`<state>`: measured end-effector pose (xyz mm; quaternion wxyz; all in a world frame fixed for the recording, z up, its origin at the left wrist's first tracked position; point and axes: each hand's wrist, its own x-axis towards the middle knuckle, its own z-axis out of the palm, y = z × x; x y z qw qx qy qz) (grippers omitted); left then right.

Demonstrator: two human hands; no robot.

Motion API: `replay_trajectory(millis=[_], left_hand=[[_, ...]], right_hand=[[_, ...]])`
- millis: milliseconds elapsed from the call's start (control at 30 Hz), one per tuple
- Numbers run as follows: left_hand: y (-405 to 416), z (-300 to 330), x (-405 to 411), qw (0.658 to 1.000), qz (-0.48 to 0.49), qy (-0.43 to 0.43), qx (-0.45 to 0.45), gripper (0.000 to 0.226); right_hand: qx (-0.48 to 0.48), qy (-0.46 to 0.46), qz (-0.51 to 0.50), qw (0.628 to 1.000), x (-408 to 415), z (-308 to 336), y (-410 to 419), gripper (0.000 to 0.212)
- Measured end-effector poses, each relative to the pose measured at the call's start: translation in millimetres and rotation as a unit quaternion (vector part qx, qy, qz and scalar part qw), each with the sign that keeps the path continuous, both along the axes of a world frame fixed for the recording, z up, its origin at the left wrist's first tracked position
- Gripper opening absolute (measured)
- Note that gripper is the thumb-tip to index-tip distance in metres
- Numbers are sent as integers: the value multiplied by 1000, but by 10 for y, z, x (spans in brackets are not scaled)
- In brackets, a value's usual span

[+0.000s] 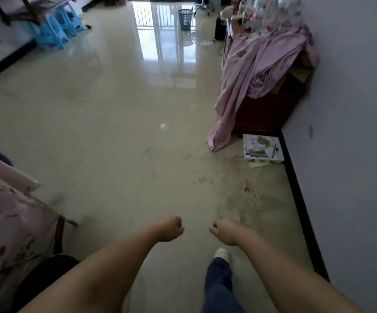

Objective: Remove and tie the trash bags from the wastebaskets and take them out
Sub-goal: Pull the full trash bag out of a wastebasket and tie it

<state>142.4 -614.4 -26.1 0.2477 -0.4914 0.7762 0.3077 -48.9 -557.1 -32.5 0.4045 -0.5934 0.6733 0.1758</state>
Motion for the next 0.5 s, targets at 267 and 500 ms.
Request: replay_trajectory(millis=[267,500], left_hand=[[-1510,7,-509,993,112,27,-7,41],[-2724,44,-956,983,172,63,-4,46]], right_hand=[[-18,12,73,997,-745,10,-1799,43],[-23,18,121,992,-1200,162,-3212,46]])
